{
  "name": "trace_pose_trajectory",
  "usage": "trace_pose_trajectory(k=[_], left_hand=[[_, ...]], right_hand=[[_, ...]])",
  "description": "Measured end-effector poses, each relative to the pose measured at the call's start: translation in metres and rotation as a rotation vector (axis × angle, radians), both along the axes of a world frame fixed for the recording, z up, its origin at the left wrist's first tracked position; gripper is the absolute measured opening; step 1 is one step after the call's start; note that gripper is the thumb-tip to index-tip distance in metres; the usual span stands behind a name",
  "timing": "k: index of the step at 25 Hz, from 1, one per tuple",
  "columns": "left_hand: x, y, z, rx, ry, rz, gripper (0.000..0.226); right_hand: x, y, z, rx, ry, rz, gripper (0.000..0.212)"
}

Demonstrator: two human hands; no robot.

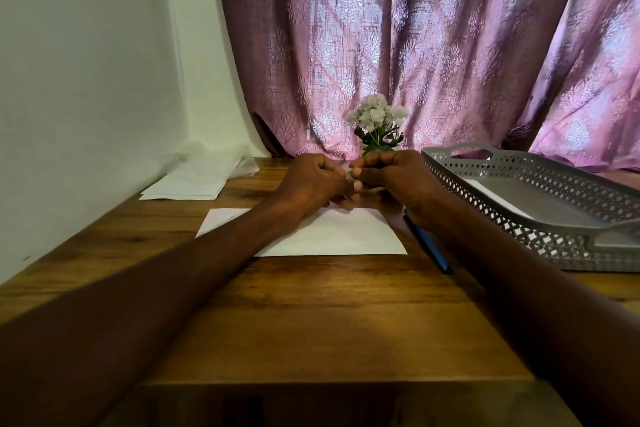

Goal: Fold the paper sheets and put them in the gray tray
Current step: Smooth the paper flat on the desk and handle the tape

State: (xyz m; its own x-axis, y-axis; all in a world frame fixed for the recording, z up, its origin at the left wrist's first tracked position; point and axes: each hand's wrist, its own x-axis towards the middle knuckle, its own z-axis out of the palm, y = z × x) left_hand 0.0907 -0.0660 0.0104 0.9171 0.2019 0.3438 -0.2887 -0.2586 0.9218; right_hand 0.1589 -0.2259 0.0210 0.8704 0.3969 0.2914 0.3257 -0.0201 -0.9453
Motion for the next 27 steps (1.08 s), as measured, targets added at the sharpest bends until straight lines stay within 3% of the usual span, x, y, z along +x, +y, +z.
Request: trace_pose_trajectory(k=[4,7,9,12,27], left_hand=[[0.007,0.011,0.001,0.147,0.056,0.037,0.03],[0.011,0.027,-0.005,0.603,0.034,0.0,0.025],[0.011,0.032,-0.008,0.765,0.078,-0.073,0.025],[0.013,0.035,-0.008,0.775,0.102,-0.148,0.024],[0.015,0.043,-0.006,0.744,0.127,-0.237,0.027]], right_hand=[[0.005,-0.005,0.002,0.0,0.069,-0.034,0.008],[0.013,-0.013,-0.002,-0.192,0.027,-0.101,0.011],[0.019,-0.016,-0.002,-0.353,-0.071,-0.127,0.007],[0.026,-0.017,0.001,-0.456,-0.159,-0.153,0.008],[0.017,-0.022,0.006,-0.604,-0.11,-0.025,0.012]])
